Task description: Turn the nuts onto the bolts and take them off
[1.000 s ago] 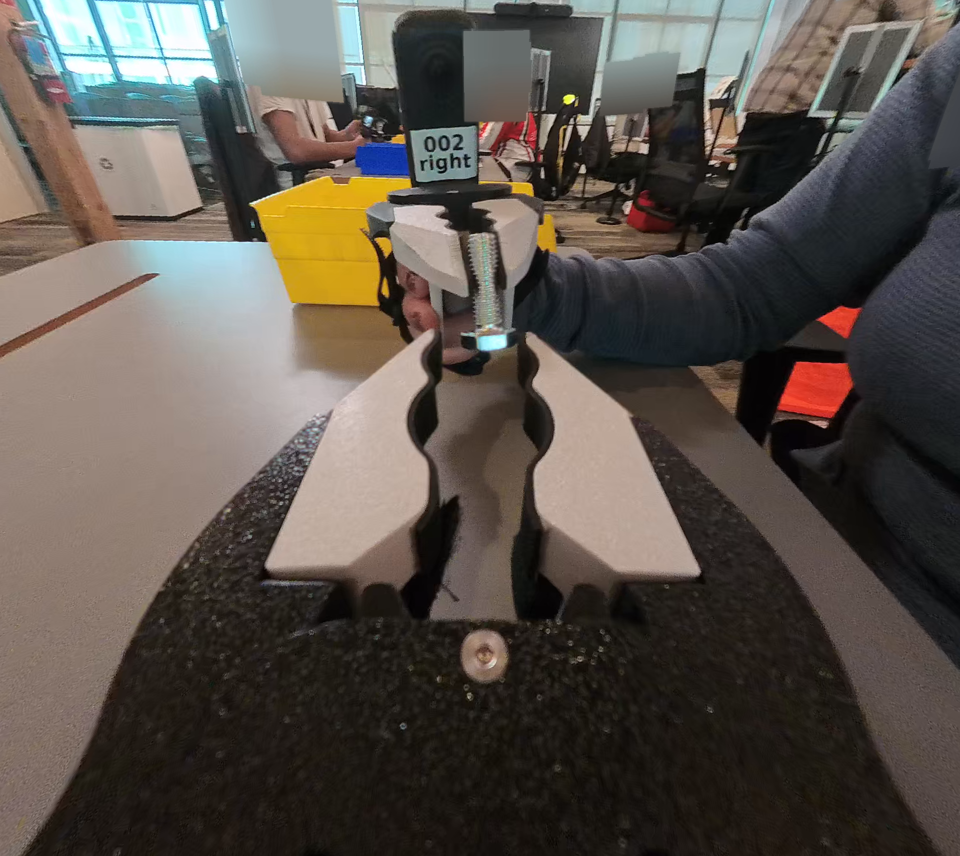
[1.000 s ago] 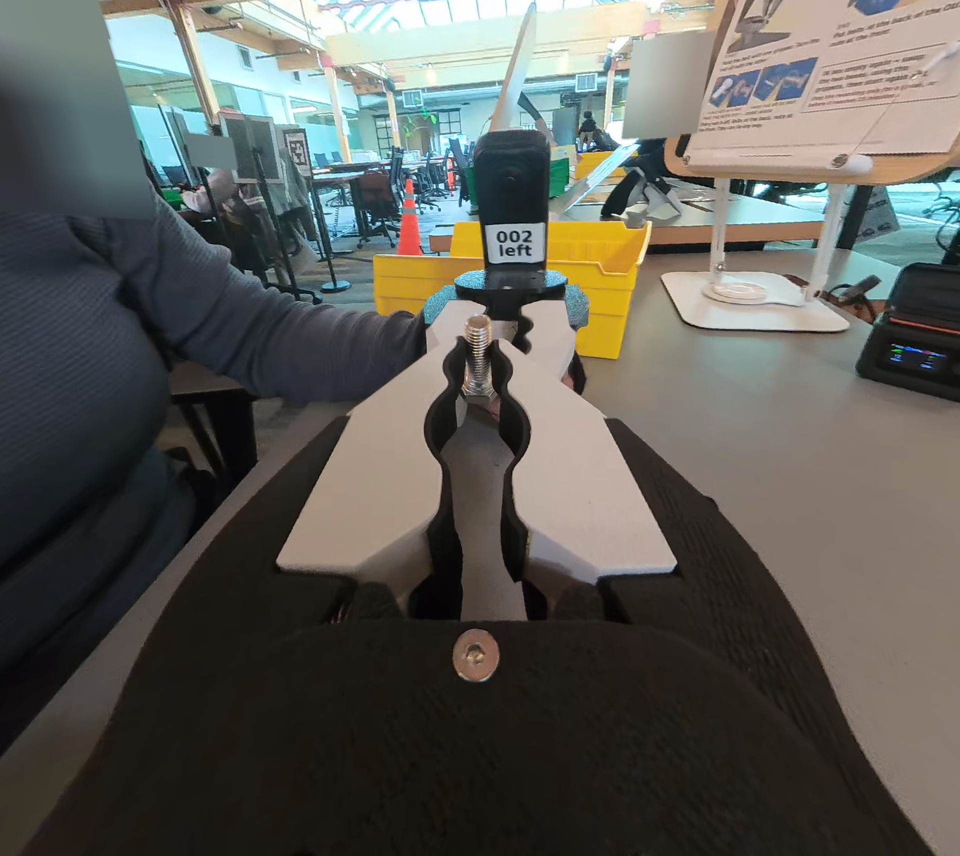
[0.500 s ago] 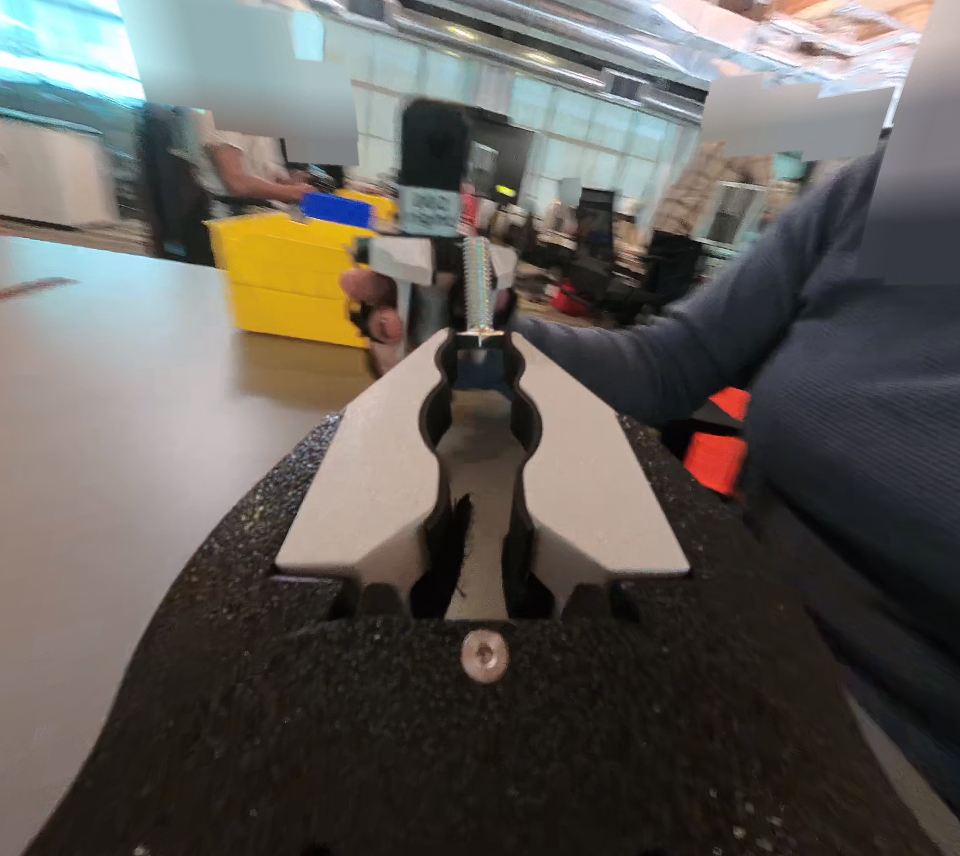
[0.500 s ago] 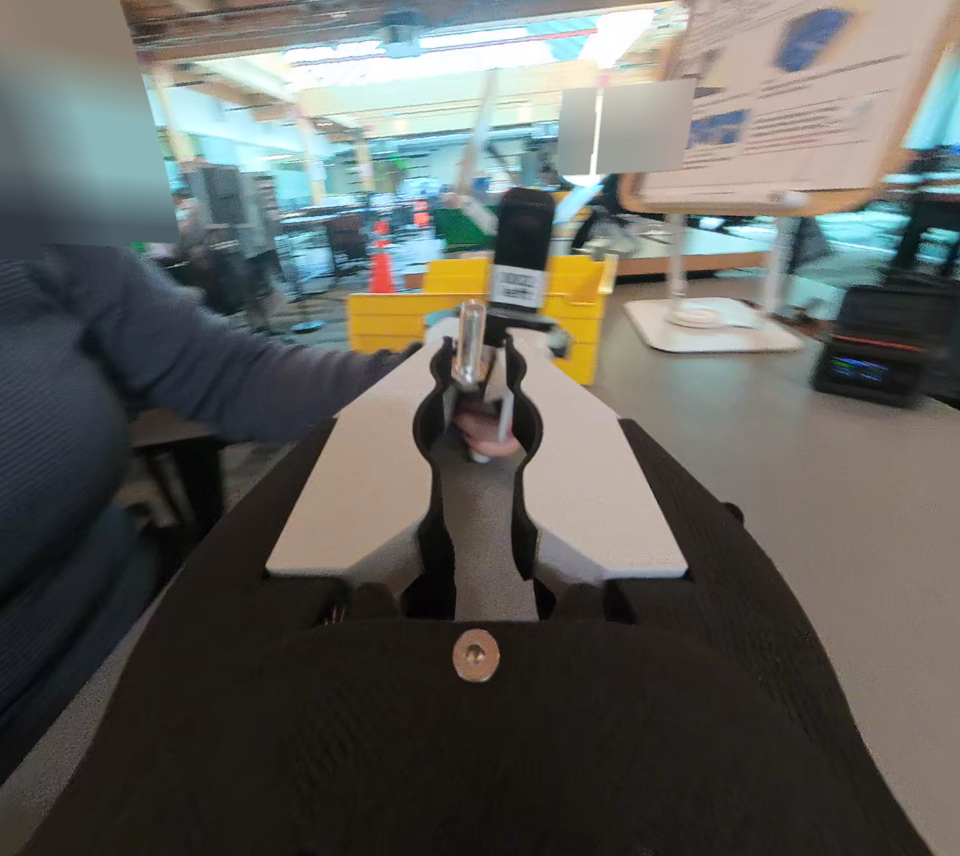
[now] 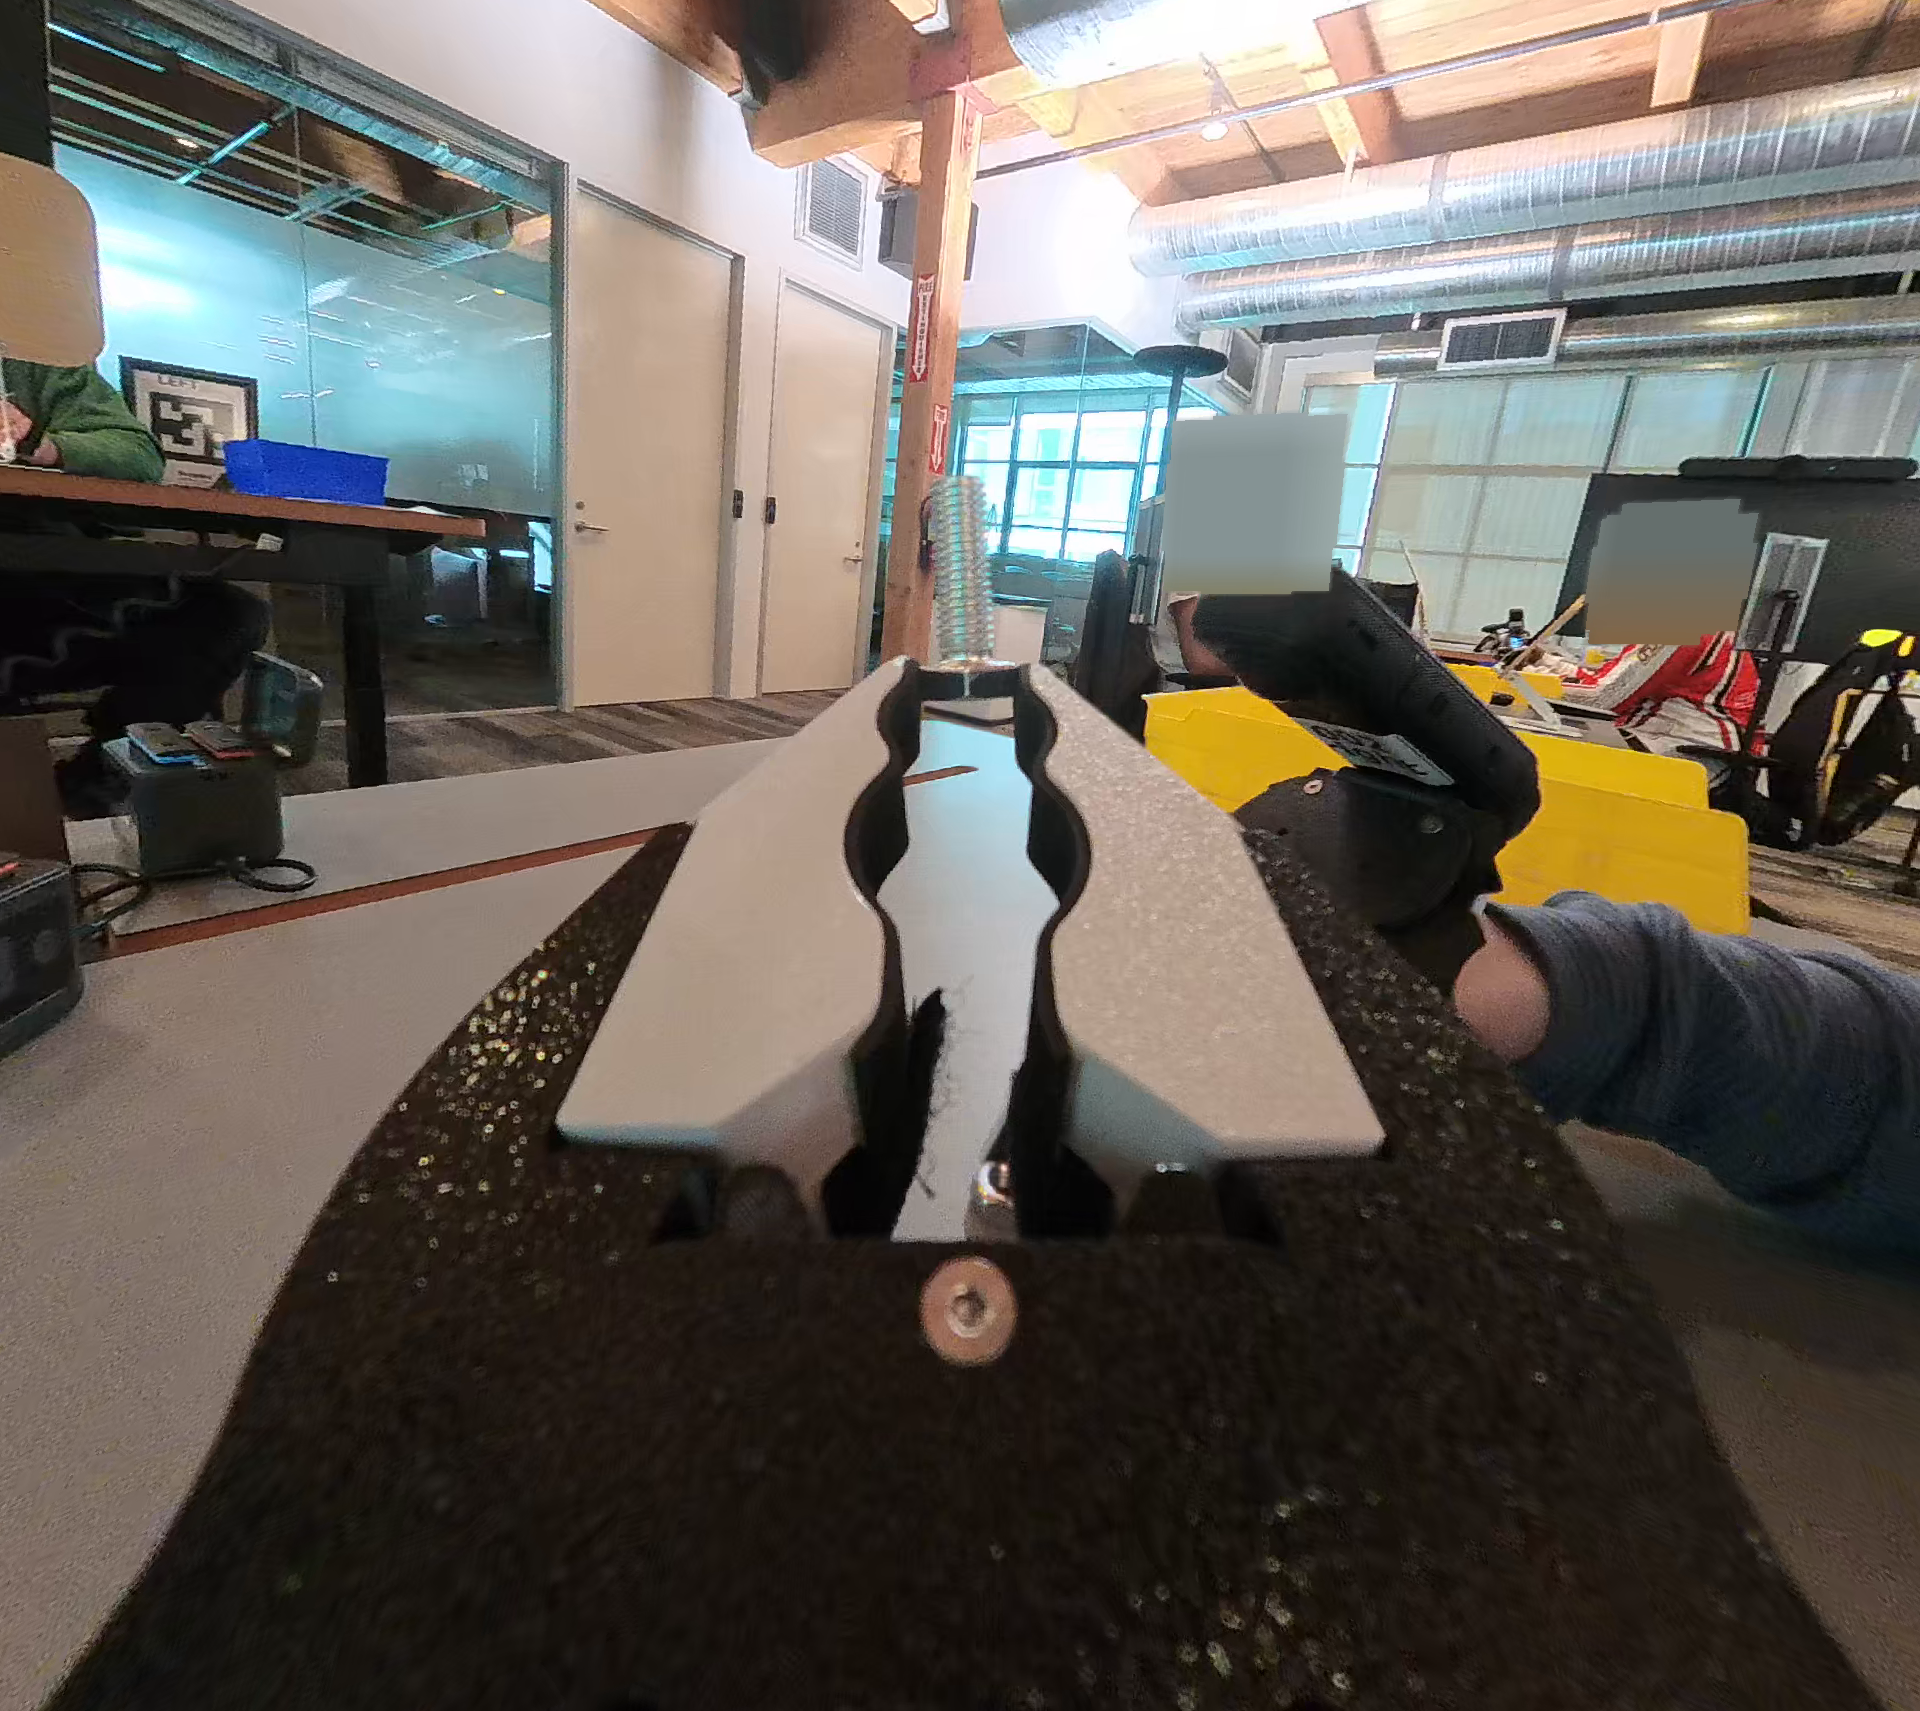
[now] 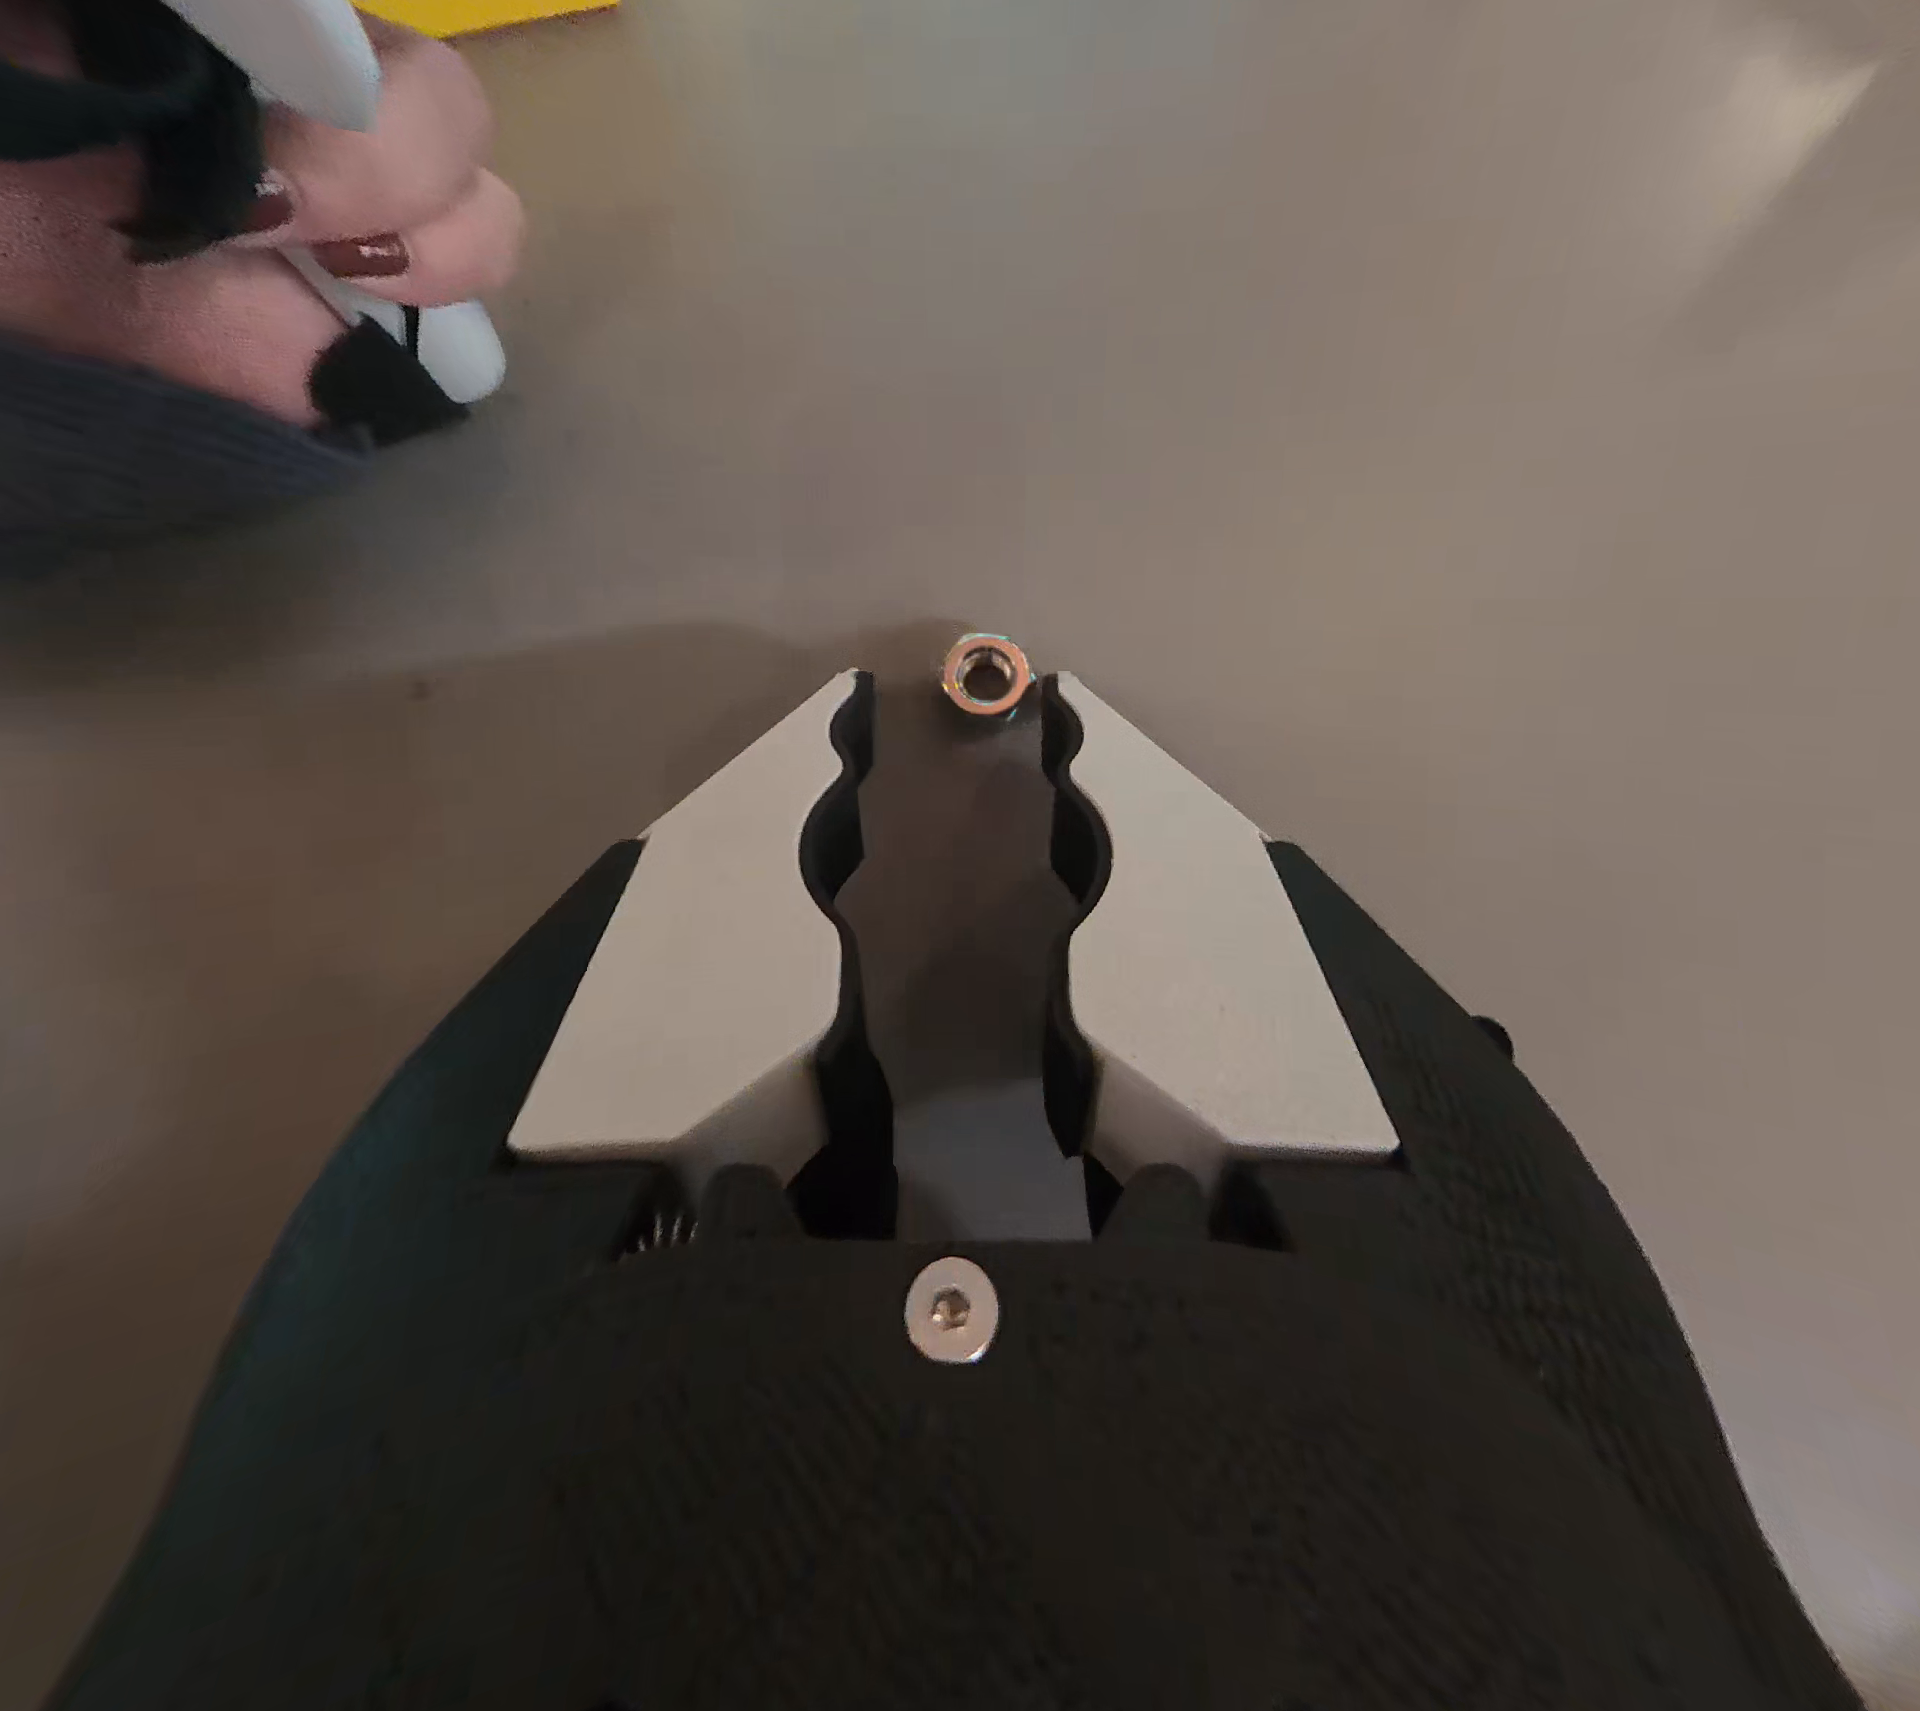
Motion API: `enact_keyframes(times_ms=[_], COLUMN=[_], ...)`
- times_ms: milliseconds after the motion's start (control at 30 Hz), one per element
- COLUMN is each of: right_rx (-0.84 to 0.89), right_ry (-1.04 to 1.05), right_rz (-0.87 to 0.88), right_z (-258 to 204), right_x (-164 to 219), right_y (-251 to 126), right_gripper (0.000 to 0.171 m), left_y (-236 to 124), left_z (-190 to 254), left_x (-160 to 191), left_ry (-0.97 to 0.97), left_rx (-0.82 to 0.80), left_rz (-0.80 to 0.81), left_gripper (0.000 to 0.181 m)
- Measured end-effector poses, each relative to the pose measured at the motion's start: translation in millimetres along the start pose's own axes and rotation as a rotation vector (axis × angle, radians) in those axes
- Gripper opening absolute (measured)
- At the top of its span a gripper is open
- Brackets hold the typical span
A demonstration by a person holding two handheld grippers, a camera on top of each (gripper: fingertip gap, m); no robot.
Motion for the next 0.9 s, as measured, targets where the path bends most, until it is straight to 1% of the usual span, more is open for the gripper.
enact_keyframes(times_ms=[33,100,167,267,333,400,467,533,600,667,733,800,900], right_rx=[0.009,0.041,0.041,-0.037,-0.039,-0.052,-0.100,-0.182,-0.349,-0.415,-0.460,-0.483,-0.466], right_ry=[0.000,0.007,0.029,0.105,0.111,0.097,0.058,0.060,0.087,0.062,0.029,-0.017,-0.061], right_rz=[0.001,0.000,0.008,0.039,0.117,0.225,0.301,0.320,0.345,0.415,0.398,0.341,0.239], right_z=[0,3,4,6,11,14,11,3,-16,-26,-35,-43,-50], right_x=[-1,-1,-1,-3,-15,-37,-62,-82,-98,-108,-109,-104,-94], right_y=[1,1,1,-4,-23,-51,-76,-98,-116,-135,-145,-147,-143], right_gripper=[0.030,0.019,0.018,0.018,0.018,0.018,0.018,0.018,0.018,0.018,0.017,0.017,0.018], left_y=[0,0,1,1,0,1,2,4,4,4,3,3,3], left_z=[1,2,3,5,9,15,24,39,61,74,81,85,88], left_x=[1,2,3,2,1,5,9,10,12,15,18,19,22], left_ry=[-0.007,-0.009,-0.007,-0.018,-0.066,-0.094,-0.106,-0.116,-0.176,-0.266,-0.293,-0.272,-0.240], left_rx=[0.006,0.008,0.011,0.002,0.008,0.011,0.039,0.120,0.293,0.428,0.491,0.509,0.512], left_rz=[-0.001,0.001,-0.001,0.019,0.046,0.047,0.040,0.035,0.024,-0.004,-0.030,-0.041,-0.057], left_gripper=[0.015,0.015,0.015,0.015,0.015,0.015,0.015,0.015,0.015,0.015,0.015,0.015,0.015])
Point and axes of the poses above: each gripper's, where its closed fingertips meet, y out along the fingers, x out of its underside, z = x × y across the jaws, the point moved 4 cm from there along -y, back along the fingers, and after that the axes turned 8 degrees about -x, right-handed, at the moved point
